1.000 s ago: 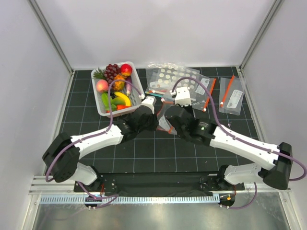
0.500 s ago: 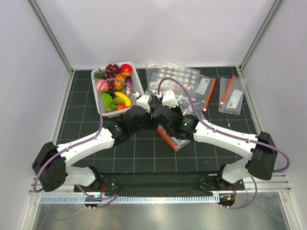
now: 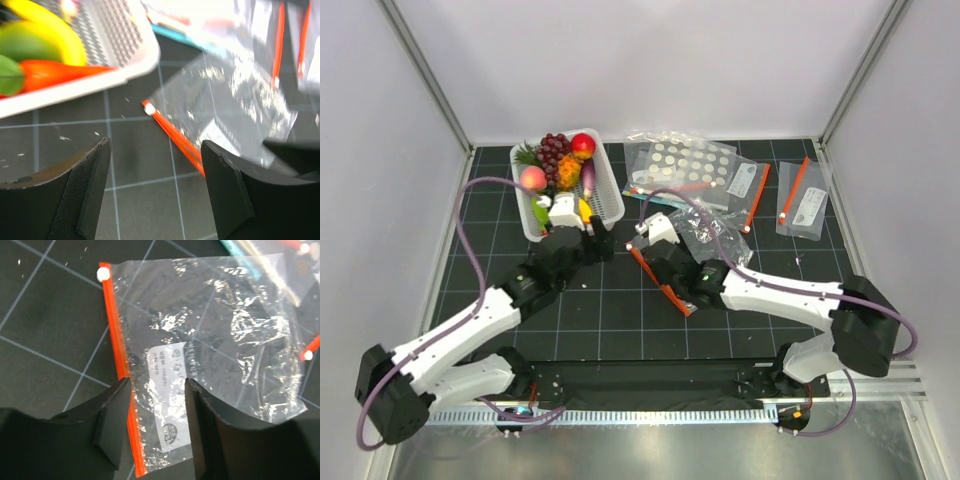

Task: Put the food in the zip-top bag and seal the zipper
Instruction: Pick up the zipper food storage bag at the center of the board.

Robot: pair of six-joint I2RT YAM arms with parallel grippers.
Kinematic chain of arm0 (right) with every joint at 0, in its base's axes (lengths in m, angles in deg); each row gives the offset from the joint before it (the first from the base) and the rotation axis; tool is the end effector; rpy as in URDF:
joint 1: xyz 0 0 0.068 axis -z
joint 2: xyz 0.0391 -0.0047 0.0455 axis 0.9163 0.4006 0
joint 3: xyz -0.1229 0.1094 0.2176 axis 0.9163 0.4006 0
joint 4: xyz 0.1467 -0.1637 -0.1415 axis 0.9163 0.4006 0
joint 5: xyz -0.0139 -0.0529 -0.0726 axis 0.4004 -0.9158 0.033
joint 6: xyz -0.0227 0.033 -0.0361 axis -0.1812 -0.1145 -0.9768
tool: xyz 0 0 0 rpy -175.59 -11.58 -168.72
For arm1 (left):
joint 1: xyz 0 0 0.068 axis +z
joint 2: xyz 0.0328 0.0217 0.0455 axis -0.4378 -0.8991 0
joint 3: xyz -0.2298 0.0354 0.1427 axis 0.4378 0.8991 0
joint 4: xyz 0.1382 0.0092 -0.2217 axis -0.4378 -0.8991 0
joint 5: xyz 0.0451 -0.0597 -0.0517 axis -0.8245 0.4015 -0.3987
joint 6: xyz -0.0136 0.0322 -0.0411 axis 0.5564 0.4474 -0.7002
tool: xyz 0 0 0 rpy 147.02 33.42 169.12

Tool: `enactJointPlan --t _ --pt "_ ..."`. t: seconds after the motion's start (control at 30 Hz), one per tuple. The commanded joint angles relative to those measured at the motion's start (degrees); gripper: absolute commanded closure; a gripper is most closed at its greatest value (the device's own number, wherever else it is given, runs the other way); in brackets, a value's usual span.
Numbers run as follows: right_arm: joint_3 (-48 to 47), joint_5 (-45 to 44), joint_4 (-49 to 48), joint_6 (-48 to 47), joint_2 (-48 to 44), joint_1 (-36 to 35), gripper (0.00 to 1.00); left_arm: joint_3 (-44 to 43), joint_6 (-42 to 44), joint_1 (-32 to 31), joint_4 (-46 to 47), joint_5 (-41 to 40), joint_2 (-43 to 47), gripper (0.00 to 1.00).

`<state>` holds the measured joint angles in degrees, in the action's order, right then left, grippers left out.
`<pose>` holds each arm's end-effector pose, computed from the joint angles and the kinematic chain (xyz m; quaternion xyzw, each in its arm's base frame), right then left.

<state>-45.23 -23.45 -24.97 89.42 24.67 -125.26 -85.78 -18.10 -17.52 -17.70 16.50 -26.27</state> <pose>0.1707 0.2426 0.2448 -0.2402 0.8468 -0.0103 0.4745 0.1788 -0.1499 0.2864 -0.0470 0.8301 -0.1983 0.5191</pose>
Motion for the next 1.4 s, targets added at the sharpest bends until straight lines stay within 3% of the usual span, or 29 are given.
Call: enactJointPlan --t 0.0,0.2,0.27,0.4,0.8,1.0,1.1,1.13,1.2,1.37 --pt "-0.40 2.37 -5.22 -3.99 2.69 -1.33 0.45 0.75 -3.51 1.73 -2.77 -5.88 4.22 0.23" --pt "-2.77 1.75 -4.26 -6.71 10.25 -1.60 0.41 1.36 -4.39 2.09 -6.03 -11.51 9.67 0.19" --pt "-4.08 1.58 -3.56 -6.98 12.44 -2.03 0.35 1.45 -4.48 2.18 -6.91 -12.48 10.90 0.17" --pt "-5.67 -2.90 -2.33 -7.86 15.26 -3.88 0.32 1.01 -5.09 2.17 -9.11 -15.90 14.06 0.14" --pt "-11.82 -11.42 2.77 -7.86 25.80 -3.97 0.40 3.12 -5.80 2.17 -8.58 -17.23 17.85 0.11" --pt "-13.67 -16.17 4.35 -7.60 27.92 -3.97 0.49 3.12 -5.89 2.09 -8.58 -16.97 17.76 0.11" --pt "-14.64 -18.10 4.79 -6.81 28.45 -3.97 0.73 3.30 -5.89 2.18 -8.49 -17.06 17.76 0.11" --pt "-14.55 -18.19 4.62 -6.63 28.02 -3.97 0.88 3.30 -5.80 2.18 -8.41 -17.06 17.76 0.10" --pt "-14.20 -18.72 4.01 -5.50 26.17 -3.97 0.99 3.30 -5.71 2.18 -8.23 -16.88 17.50 0.10" --pt "-9.64 -19.16 0.32 -3.65 18.80 -3.88 0.99 2.95 -5.53 2.18 -7.79 -15.92 15.74 0.10"
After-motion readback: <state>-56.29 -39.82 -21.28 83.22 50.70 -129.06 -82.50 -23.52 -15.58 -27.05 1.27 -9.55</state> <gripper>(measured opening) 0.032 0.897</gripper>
